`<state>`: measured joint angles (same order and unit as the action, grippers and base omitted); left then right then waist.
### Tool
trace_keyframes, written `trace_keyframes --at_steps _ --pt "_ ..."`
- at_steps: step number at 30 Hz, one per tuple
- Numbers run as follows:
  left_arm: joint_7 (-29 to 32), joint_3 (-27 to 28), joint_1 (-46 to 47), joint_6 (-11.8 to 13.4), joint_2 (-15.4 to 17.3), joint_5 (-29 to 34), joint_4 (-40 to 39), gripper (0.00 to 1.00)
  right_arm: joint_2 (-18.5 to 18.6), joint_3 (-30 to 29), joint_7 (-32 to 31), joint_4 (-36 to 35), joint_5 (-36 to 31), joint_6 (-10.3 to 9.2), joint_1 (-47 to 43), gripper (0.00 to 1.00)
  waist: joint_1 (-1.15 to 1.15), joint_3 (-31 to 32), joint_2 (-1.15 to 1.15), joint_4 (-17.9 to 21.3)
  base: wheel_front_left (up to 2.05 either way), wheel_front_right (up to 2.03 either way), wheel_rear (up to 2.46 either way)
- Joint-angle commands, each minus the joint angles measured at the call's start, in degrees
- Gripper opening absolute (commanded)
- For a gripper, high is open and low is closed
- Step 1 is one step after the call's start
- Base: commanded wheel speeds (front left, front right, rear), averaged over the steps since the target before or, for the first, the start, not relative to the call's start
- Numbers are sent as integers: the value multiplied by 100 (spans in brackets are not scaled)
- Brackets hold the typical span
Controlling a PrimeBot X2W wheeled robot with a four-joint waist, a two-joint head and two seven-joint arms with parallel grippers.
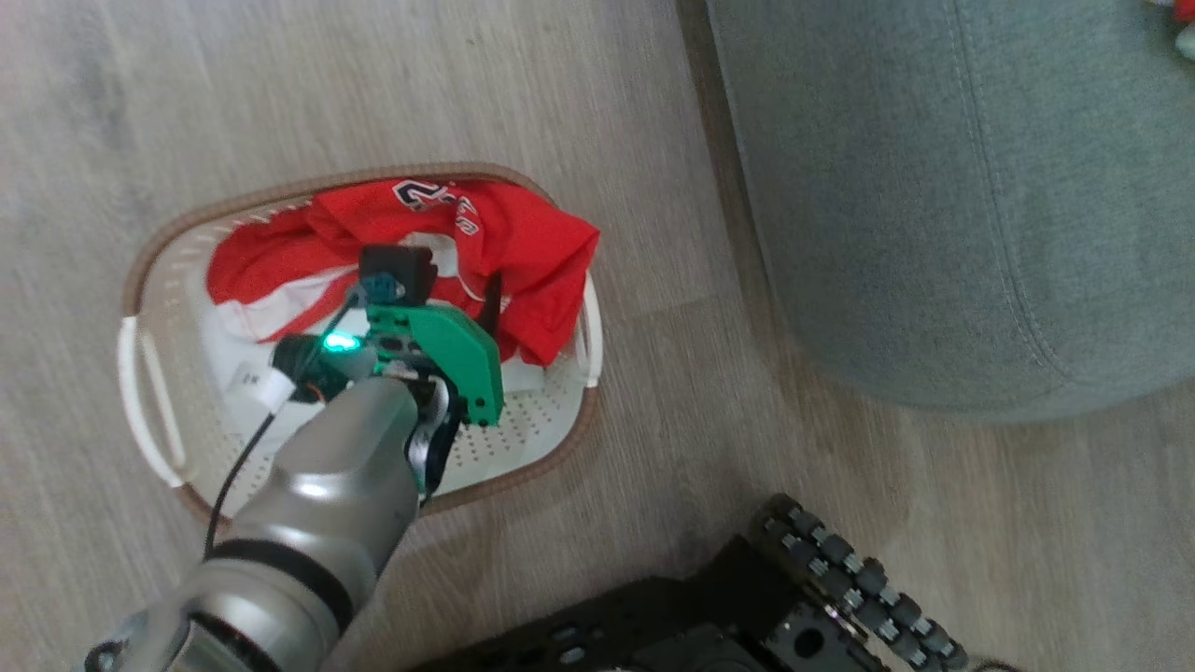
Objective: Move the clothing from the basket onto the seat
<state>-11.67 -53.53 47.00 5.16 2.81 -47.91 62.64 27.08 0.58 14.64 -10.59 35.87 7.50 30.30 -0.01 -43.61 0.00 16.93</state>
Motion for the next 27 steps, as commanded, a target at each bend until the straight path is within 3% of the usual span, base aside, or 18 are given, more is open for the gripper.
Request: trace_keyframes --at_steps 1,17,27 --pt "-1 -9 100 38 7 -89 -4 100 79 -48 36 -190 51 -1 -10 100 1 -261 0 172 0 0 0" --pt "326 -767 1012 5 7 -447 451 100 -213 -90 36 -352 114 -1 369 100 1 -1120 0 492 0 0 0" --pt "486 -958 1241 57 7 -608 726 100 -352 8 36 -348 114 -1 486 100 1 -1313 0 666 0 0 0"
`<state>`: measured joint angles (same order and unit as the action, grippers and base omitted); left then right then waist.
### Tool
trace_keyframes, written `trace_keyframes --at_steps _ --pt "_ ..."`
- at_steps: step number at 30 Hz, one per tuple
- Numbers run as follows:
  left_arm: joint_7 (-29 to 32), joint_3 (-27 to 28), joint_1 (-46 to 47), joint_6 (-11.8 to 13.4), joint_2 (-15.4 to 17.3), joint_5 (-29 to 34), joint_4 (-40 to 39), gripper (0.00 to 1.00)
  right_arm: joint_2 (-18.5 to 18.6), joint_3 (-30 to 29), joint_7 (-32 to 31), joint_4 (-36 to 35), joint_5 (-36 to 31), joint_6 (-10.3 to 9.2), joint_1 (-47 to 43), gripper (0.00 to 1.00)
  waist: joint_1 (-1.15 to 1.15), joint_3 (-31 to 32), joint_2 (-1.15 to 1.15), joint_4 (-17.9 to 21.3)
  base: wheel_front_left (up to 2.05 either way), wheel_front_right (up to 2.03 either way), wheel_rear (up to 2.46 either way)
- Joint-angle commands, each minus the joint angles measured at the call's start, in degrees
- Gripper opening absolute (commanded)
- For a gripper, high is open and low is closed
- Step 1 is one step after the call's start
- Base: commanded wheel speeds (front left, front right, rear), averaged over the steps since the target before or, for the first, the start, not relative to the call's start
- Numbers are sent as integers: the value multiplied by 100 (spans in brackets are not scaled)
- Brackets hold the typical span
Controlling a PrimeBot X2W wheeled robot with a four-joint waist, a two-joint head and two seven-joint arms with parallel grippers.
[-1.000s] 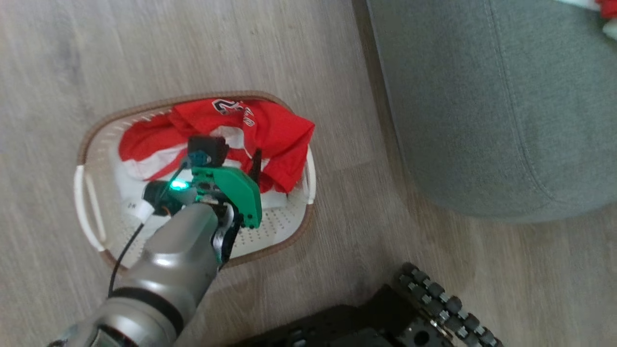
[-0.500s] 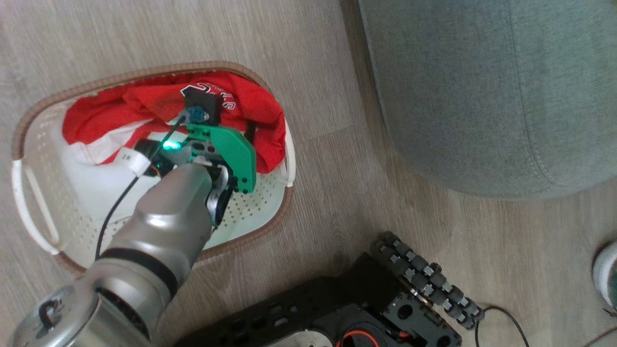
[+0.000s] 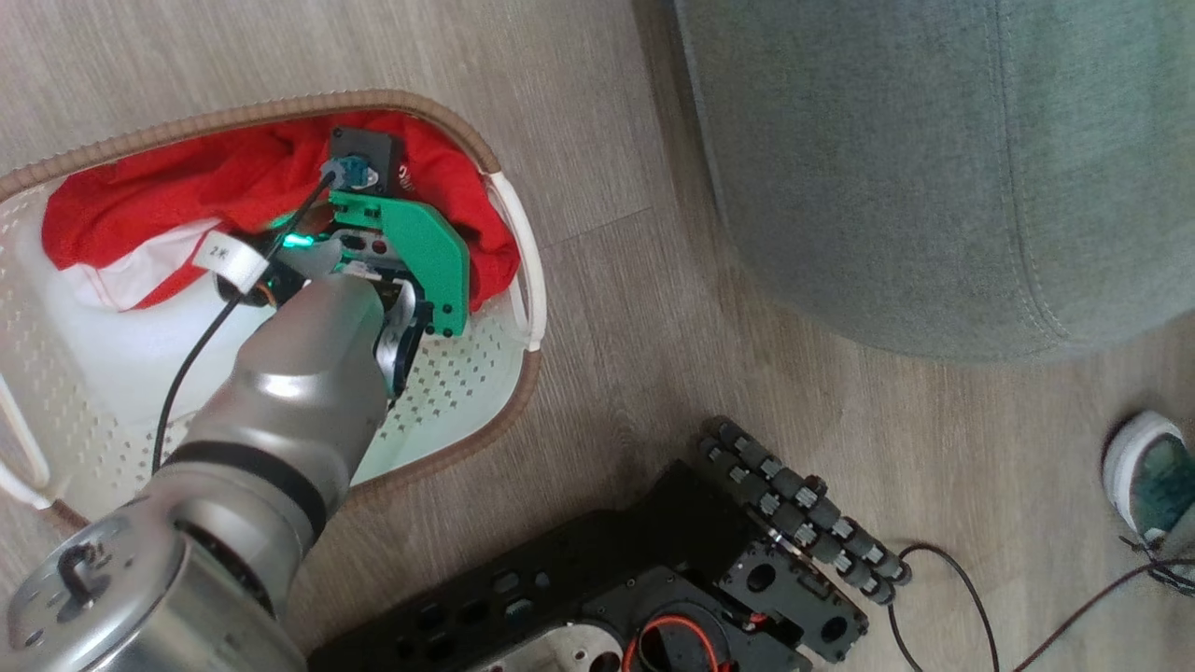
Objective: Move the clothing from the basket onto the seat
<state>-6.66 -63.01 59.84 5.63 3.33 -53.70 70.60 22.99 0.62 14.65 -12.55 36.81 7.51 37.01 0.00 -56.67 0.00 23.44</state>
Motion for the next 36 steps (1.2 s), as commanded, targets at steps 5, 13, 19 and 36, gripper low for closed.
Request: trace_keyframes --at_steps 5,13,19,36 --pt "-4 -85 -25 37 -46 -124 -39 70 29 26 35 -111 19 -2 -176 100 0 3 0 35 0 0 0" --pt "-112 -212 -8 20 -46 -249 -51 0 49 34 35 -83 26 -2 -153 100 0 48 0 -29 0 0 0" --pt "-311 -324 -105 -31 -46 -382 -181 0 109 57 35 -41 5 -2 -181 100 0 309 0 -161 0 0 0" --pt "-826 -532 -909 -217 -46 -790 -992 0 431 3 35 111 -201 -2 -814 100 0 1860 0 -801 0 0 0"
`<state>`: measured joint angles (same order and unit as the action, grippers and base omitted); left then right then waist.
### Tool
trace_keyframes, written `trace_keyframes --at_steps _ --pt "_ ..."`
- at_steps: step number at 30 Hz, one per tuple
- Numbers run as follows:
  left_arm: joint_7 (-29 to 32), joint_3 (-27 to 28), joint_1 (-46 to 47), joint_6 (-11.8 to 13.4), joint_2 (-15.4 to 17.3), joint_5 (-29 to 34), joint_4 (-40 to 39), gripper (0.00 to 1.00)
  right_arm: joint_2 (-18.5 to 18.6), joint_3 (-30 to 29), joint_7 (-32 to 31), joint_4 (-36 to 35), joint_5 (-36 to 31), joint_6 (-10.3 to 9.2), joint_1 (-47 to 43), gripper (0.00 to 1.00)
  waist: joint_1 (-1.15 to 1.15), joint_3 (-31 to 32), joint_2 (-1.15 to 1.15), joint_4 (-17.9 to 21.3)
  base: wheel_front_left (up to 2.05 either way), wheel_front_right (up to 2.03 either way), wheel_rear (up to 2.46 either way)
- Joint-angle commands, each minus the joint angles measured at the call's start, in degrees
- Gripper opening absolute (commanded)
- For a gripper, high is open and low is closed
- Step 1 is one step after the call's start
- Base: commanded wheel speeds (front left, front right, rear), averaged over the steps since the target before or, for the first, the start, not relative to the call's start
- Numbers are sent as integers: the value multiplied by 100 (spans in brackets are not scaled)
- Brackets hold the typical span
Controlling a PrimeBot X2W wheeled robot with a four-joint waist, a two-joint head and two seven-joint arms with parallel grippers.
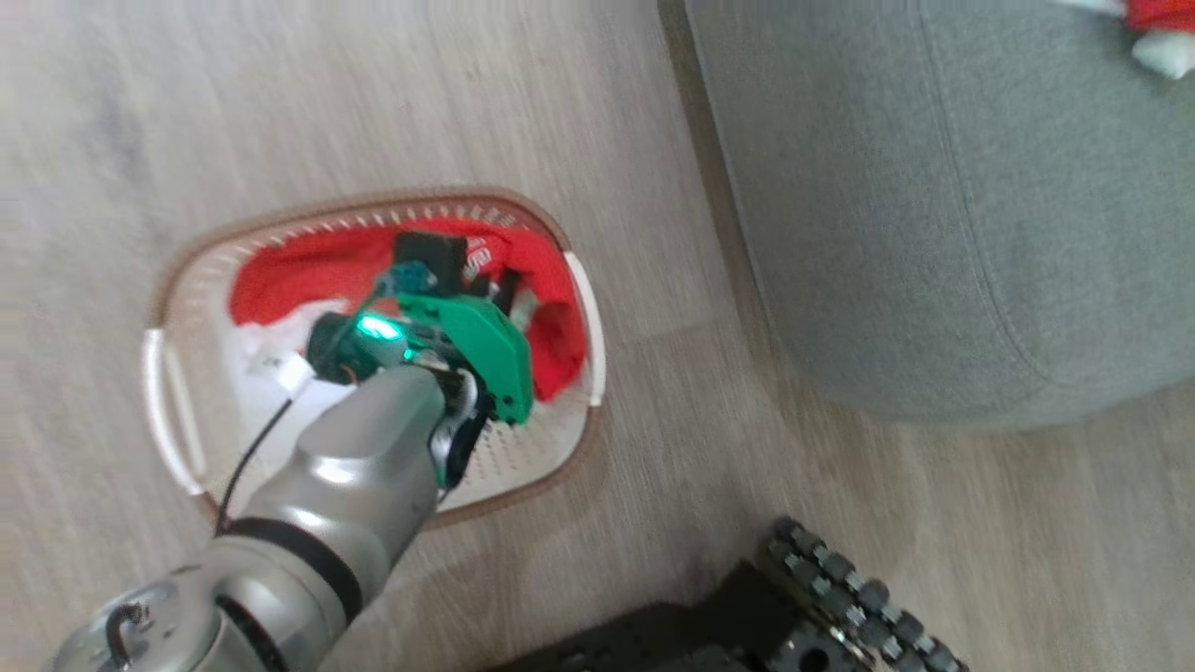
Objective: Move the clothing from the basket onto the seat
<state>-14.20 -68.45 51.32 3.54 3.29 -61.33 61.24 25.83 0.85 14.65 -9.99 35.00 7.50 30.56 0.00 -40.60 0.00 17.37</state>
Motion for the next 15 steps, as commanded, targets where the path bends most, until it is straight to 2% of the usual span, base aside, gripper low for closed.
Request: trace_keyframes --at_steps 1,7,15 --pt "-74 49 -85 2 -41 -2 -153 0 170 -17 35 -125 -37 -1 -227 100 0 377 0 -254 0 0 0" --pt "-78 513 -488 51 -41 515 -656 0 265 31 35 -86 -22 -1 -609 100 0 1062 0 -558 0 0 0" --pt "-79 1399 -1216 -23 -41 1483 -1304 0 323 71 35 54 -174 -1 -1124 100 0 1924 0 -921 0 0 0"
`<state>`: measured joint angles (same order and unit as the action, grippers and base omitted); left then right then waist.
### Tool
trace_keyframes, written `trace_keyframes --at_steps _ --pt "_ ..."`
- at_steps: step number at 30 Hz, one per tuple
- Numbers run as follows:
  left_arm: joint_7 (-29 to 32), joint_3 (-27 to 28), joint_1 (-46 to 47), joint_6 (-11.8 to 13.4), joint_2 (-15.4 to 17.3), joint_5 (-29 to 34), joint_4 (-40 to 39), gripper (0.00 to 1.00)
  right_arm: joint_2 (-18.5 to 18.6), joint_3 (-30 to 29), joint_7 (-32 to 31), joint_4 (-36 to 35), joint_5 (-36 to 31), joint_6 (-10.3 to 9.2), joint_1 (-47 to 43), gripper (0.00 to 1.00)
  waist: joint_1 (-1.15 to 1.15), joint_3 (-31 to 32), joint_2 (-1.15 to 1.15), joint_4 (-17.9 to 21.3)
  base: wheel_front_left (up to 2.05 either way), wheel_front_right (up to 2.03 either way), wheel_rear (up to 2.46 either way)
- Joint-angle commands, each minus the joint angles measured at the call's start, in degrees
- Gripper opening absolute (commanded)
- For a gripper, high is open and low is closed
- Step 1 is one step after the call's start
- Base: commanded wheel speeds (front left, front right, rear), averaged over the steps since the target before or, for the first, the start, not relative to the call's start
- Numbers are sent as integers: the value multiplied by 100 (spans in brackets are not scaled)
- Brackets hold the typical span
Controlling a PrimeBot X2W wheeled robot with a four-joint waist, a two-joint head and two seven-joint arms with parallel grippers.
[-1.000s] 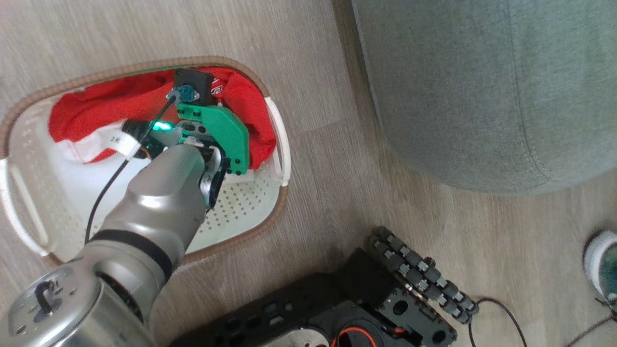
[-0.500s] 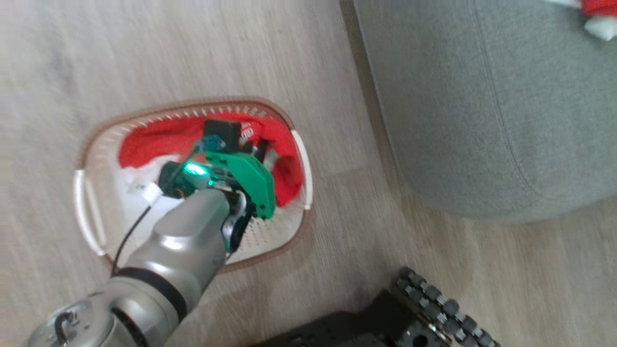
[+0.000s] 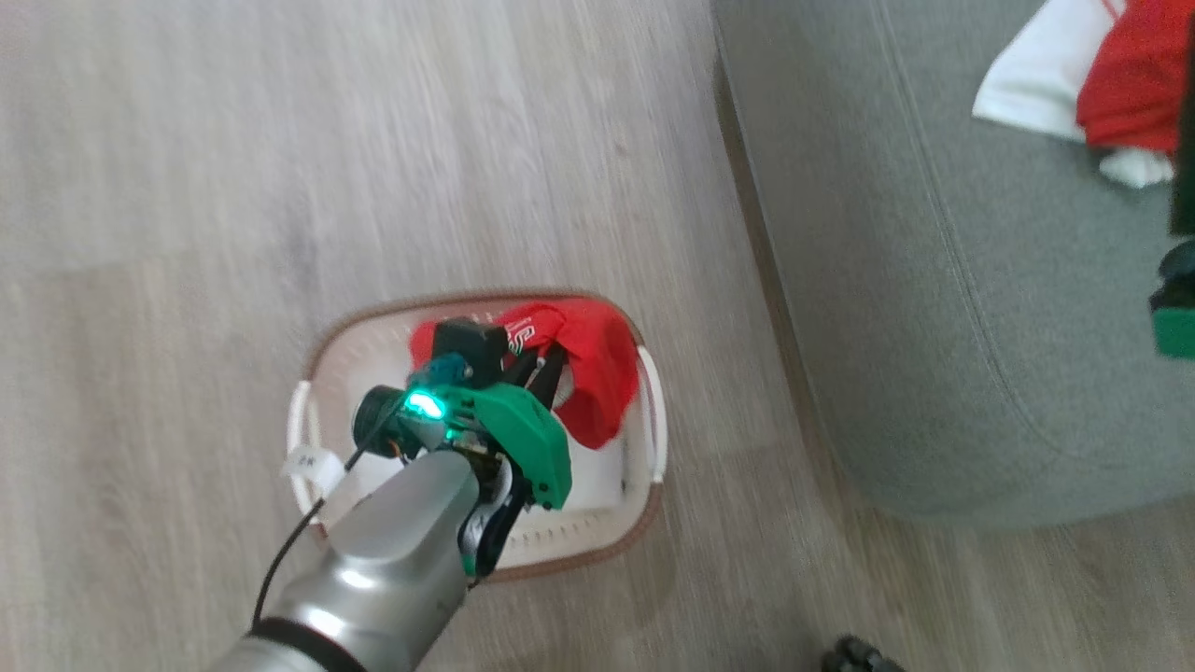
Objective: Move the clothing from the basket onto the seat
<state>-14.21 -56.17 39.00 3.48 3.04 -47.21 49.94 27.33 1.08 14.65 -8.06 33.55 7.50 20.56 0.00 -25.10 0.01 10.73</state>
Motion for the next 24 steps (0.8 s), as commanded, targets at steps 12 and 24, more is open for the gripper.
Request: trace_keyframes --at_steps 12,24 --pt "-78 1506 -918 -87 112 1485 -1424 0 -141 401 35 109 -240 -1 -854 100 0 1445 -1 -617 0 0 0" --pt "-77 2024 -1088 -66 354 2026 -2609 0 -391 755 35 323 -435 -1 -1362 100 0 2054 -1 -828 0 0 0"
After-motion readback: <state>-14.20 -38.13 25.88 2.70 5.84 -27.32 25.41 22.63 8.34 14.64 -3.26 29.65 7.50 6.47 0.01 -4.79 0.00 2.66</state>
